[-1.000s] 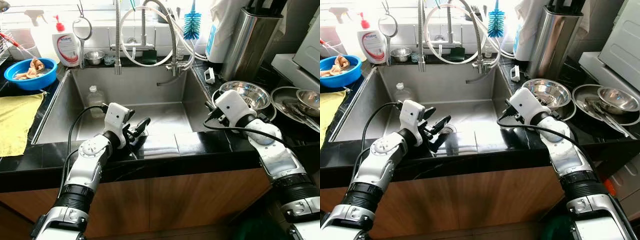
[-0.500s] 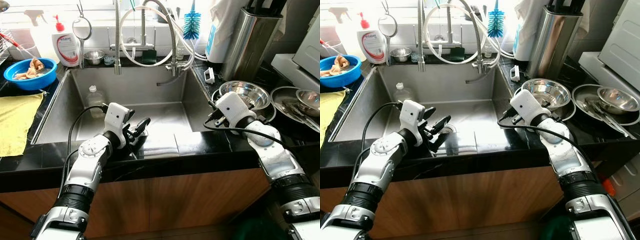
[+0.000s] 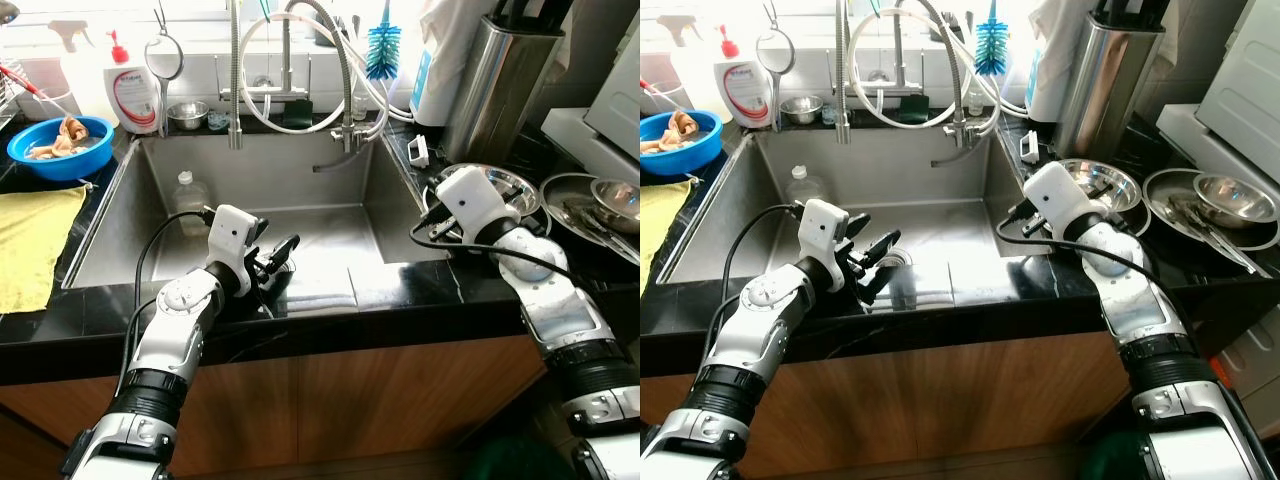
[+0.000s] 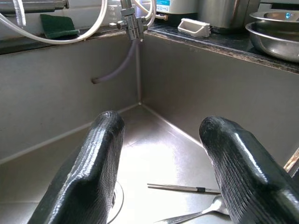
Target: Kitchen organization
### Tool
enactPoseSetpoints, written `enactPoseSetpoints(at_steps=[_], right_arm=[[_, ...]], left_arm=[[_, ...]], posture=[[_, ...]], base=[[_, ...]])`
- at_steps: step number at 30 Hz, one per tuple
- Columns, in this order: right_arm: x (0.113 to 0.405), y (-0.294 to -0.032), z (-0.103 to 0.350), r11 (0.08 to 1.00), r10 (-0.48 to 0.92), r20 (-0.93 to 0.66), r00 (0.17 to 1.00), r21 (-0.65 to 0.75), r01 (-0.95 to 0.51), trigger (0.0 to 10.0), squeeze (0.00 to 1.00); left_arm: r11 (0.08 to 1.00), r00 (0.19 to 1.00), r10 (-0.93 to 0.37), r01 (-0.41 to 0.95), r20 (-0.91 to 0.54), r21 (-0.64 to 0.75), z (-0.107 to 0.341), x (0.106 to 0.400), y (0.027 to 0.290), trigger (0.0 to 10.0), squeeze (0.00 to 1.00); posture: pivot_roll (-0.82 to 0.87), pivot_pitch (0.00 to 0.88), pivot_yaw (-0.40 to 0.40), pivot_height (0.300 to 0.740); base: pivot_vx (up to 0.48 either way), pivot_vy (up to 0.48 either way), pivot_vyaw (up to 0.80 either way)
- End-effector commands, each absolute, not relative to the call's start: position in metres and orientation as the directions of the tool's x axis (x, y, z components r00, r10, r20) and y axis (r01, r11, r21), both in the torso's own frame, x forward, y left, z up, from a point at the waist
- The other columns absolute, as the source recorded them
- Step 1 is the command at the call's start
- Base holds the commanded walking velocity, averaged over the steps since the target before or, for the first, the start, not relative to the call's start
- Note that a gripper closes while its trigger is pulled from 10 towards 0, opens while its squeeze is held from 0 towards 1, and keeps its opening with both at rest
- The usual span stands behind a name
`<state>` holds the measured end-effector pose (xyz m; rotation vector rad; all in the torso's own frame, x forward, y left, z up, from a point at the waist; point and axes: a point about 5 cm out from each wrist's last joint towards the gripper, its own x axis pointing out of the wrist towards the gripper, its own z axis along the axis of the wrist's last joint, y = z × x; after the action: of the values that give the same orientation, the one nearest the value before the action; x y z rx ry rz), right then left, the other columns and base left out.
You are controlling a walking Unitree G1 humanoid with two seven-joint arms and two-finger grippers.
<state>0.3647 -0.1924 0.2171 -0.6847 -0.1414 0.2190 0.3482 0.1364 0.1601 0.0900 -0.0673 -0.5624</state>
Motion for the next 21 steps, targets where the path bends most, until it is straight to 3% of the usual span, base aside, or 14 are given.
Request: enactPoseSetpoints(at_steps=[1,7,8,9,10,14,17,21], right_arm=[[0.365,-0.197,0.233,0.789,0.195,0.118,0.974,-0.609,-0.084,0.0,0.0],[0.358,-0.2,0.27,0.823,0.095,0.281,0.955,-0.562,0.084,0.0,0.0],[0.357,-0.2,0.273,0.824,0.091,0.294,0.951,-0.559,0.095,4.4,0.0],[0.356,-0.199,0.278,0.829,0.088,0.312,0.946,-0.55,0.104,4.4,0.0],[0.355,-0.197,0.284,0.831,0.091,0.325,0.941,-0.545,0.108,10.0,0.0],[0.35,-0.186,0.299,0.843,0.124,0.367,0.922,-0.53,0.097,10.0,0.0],[0.348,-0.17,0.303,0.882,0.217,0.384,0.897,-0.471,-0.012,10.0,0.0],[0.342,-0.142,0.292,0.892,0.415,0.341,0.843,-0.336,-0.302,10.0,0.0]], left_arm=[[0.843,0.844,-0.534,0.526,0.052,0.108,0.165,0.349,0.138,10.0,0.0],[0.844,0.844,-0.534,0.527,0.057,0.104,0.166,0.349,0.137,10.0,0.0],[0.844,0.844,-0.534,0.527,0.058,0.104,0.166,0.349,0.137,10.0,0.0],[0.844,0.843,-0.534,0.527,0.059,0.104,0.166,0.349,0.137,10.0,0.0],[0.844,0.844,-0.534,0.526,0.062,0.103,0.166,0.349,0.137,10.0,0.0],[0.846,0.845,-0.53,0.523,0.066,0.102,0.167,0.349,0.137,10.0,0.0],[0.848,0.847,-0.528,0.52,0.067,0.102,0.167,0.349,0.137,10.0,0.0],[0.847,0.846,-0.529,0.521,0.069,0.101,0.167,0.349,0.137,10.0,0.0]], posture=[[0.05,0.0,-0.056,0.74],[0.05,0.0,-0.057,0.74],[0.05,0.0,-0.057,0.74],[0.05,0.0,-0.057,0.74],[0.04,0.0,-0.058,0.74],[0.05,0.0,-0.059,0.74],[0.04,0.0,-0.061,0.74],[0.04,0.0,-0.063,0.74]], base=[[0.0,0.0,0.0],[0.0,0.0,0.0],[0.0,0.0,0.0],[0.0,0.0,0.0],[0.0,0.0,0.0],[0.0,0.0,0.0],[0.0,0.0,0.0],[0.0,0.0,0.0]])
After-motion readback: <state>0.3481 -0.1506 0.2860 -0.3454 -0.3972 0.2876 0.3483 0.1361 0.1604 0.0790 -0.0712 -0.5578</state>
